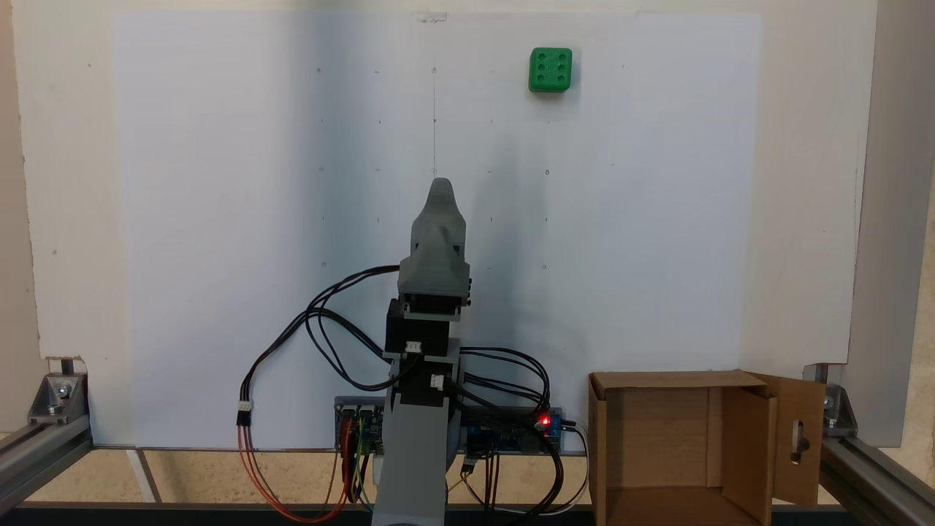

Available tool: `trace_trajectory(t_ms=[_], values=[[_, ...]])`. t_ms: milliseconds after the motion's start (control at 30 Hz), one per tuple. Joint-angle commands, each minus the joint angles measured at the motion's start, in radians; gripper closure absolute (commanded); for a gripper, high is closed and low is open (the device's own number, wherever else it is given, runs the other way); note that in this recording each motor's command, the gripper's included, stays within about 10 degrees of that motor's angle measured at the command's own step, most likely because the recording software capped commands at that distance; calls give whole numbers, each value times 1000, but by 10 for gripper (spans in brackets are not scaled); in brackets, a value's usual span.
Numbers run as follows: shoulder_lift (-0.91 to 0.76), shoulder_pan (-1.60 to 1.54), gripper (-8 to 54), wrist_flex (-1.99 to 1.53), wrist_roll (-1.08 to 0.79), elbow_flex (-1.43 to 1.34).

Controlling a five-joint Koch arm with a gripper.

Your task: Grasp a green dice and put it in the bin.

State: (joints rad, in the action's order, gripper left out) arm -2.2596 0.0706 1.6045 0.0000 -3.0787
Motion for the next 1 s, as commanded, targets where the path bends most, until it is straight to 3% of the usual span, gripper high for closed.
trace_trajectory(t_ms=[0,967], values=[[-106,20,8,-58,-86,-51],[-106,15,16,-74,-86,-51]])
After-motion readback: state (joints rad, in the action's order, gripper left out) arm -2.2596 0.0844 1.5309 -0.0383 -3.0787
